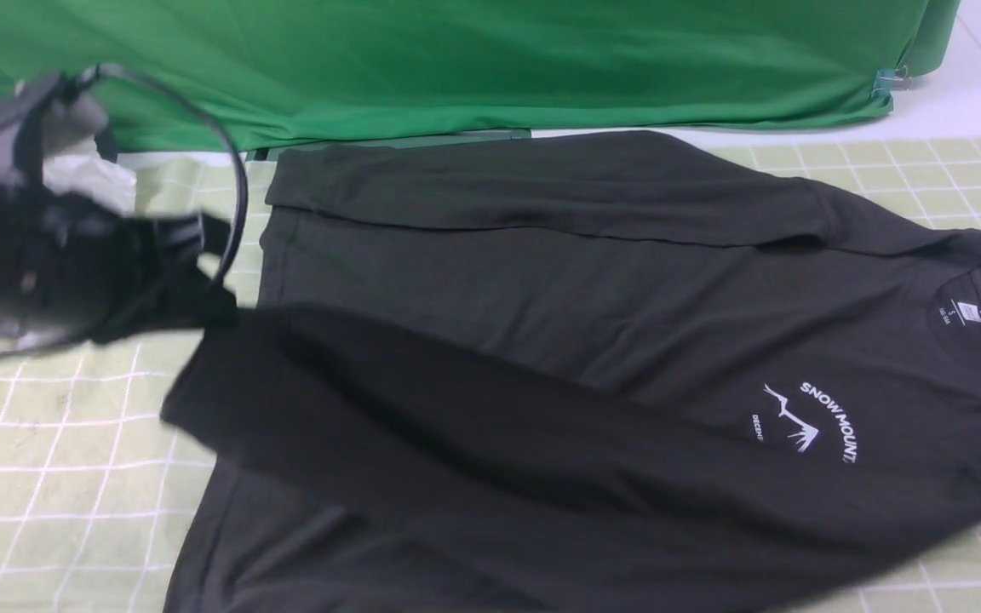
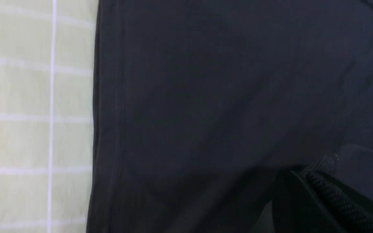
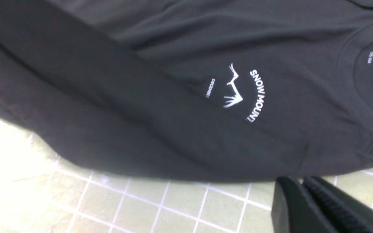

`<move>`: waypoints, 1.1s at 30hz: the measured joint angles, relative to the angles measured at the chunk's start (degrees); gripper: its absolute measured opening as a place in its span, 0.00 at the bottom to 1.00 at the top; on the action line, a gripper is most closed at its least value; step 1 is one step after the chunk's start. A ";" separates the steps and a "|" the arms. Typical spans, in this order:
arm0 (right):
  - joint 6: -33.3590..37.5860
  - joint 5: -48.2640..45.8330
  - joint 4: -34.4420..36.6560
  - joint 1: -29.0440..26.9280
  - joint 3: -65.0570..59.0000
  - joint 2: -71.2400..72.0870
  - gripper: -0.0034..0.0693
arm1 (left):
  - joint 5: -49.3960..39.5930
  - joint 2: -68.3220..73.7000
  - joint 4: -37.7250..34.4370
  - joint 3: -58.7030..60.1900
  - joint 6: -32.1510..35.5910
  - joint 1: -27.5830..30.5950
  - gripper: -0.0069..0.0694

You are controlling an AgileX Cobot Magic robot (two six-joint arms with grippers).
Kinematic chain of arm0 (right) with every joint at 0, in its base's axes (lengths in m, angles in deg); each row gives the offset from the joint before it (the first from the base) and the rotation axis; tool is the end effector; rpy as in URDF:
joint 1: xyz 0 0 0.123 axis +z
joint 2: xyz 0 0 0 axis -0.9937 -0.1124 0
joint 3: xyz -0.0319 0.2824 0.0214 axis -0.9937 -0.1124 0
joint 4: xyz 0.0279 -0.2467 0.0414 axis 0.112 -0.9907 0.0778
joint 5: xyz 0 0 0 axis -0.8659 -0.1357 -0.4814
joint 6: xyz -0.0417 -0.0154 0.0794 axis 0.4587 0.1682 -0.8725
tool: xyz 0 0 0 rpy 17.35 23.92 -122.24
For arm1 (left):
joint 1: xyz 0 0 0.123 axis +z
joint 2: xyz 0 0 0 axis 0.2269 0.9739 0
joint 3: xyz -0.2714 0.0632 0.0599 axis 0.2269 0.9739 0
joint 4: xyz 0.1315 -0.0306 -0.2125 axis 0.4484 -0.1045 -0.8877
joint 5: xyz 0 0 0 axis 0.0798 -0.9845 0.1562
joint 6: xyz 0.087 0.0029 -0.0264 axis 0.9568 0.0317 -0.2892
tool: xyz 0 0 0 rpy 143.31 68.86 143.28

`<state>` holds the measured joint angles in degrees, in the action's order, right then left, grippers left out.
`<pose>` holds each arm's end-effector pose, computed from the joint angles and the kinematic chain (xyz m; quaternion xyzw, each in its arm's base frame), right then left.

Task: Fold a long-sleeved shirt over a green coffee tablecloth.
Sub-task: 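Fold the left side of the black T-shirt inward over its body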

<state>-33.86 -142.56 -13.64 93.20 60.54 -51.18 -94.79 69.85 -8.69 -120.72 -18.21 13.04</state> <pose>0.1298 0.0438 0.3728 -0.1629 0.9150 0.1234 0.3478 0.2579 -0.0325 0.3054 -0.0768 0.9387 -0.2103 0.2623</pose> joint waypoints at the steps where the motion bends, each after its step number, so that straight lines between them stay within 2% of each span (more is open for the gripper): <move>1: 0.00 0.06 0.00 0.00 0.00 0.00 0.12 | 0.27 1.44 0.00 -1.23 0.00 0.00 0.11; 11: -0.04 2.84 -0.14 0.00 0.00 0.00 0.13 | 7.48 16.97 4.14 -10.01 -0.87 0.00 0.11; 25: -0.29 3.28 -0.19 0.00 0.00 0.00 0.14 | 12.55 32.10 4.20 -10.44 -2.01 0.00 0.14; 27: -0.46 3.28 -0.19 0.00 0.00 0.00 0.14 | 12.60 32.96 4.25 -10.49 -3.31 0.00 0.19; 33: -1.29 3.28 -0.19 0.00 0.00 0.00 0.15 | 11.87 33.02 7.21 -15.06 -5.89 0.00 0.42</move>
<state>-35.15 -139.28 -13.83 93.20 60.54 -51.18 -82.92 102.87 -1.49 -135.78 -24.10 13.04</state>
